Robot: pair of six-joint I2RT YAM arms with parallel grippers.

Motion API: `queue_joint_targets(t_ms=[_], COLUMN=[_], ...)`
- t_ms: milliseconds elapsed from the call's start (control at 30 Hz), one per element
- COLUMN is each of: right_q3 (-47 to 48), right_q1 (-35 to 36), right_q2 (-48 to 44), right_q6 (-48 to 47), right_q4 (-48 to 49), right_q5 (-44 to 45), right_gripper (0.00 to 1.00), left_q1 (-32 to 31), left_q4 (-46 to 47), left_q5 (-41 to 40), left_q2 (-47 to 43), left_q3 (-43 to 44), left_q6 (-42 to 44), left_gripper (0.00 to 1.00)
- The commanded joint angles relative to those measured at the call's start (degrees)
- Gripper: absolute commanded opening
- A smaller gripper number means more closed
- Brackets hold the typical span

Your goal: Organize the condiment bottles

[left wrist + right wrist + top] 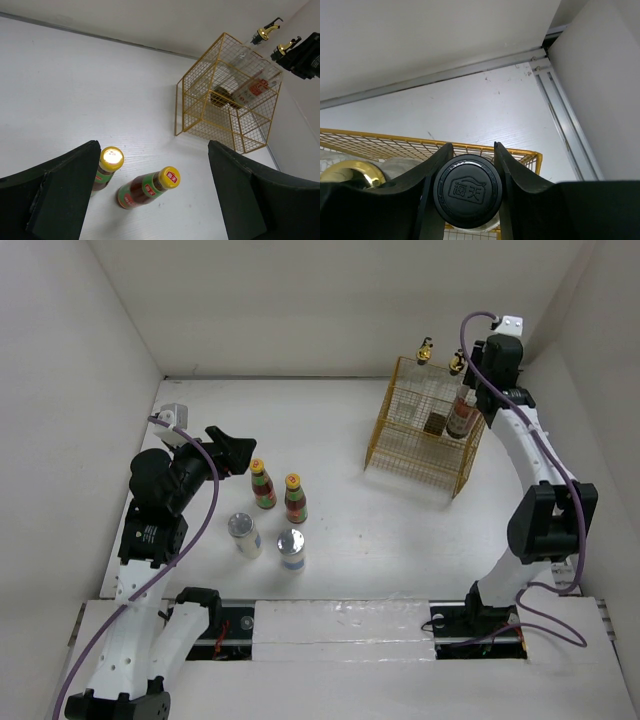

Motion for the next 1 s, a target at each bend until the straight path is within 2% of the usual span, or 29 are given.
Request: queue_joint_targets(t_ms=[0,167,200,300,333,367,567,767,833,867,900,967], right_q3=[0.16,-2.21,-2.74,-3.97,-3.97,-3.97,-1.08,1.57,0.43,-0.45,-2.63,-5.63], right_q1=[0.61,0.61,0.61,0.61,0.61,0.61,-0.09,-1.23,-1.23,-1.23,-0.45,2.87], right_q2=[-1.39,-1.39,-1.39,-1.39,-1.39,-1.39,-3.23,-7.35,-11.65,-13.41,-17.34,-21.14], right_q6=[1.05,3.25,3.78,4.57,5.1,5.1,5.63,5.1,5.1,5.1,5.63,5.63], right_q4=[8.37,8.37,8.37,8.37,8.37,8.37,6.09,3.27,3.27,3.88,4.5,6.51], right_q5=[2.05,2.06,2.06,2.59,3.11,3.11,5.58,6.37,6.37,6.37,4.71,-0.28], right_gripper=[0.12,0.22,0.27,0.34,0.41,0.44,0.52,0.52,0.52,0.52,0.41,0.23], left_q1=[0.26,0.26,0.26,0.26,0.26,0.26,0.26,0.26,0.26,0.26,0.26,0.26], left_q4=[2.99,2.99,2.99,2.99,2.99,2.99,2.99,2.99,2.99,2.99,2.99,2.99], left_q5=[0.83,0.83,1.35,1.36,1.36,1.36,1.36,1.36,0.84,0.83,0.83,0.83], left_q2=[-0.17,-0.17,-0.17,-0.17,-0.17,-0.17,-0.17,-0.17,-0.17,-0.17,-0.17,-0.17], left_q3=[-0.27,-0.27,-0.27,-0.27,-0.27,-0.27,-0.27,-0.27,-0.27,-0.27,-0.27,-0.27], left_q6=[0.52,0.52,0.52,0.52,0.52,0.52,0.52,0.52,0.52,0.52,0.52,0.52], left_gripper=[0.85,0.85,0.85,0.85,0.85,0.85,0.85,0.85,0.85,0.81,0.78,0.7])
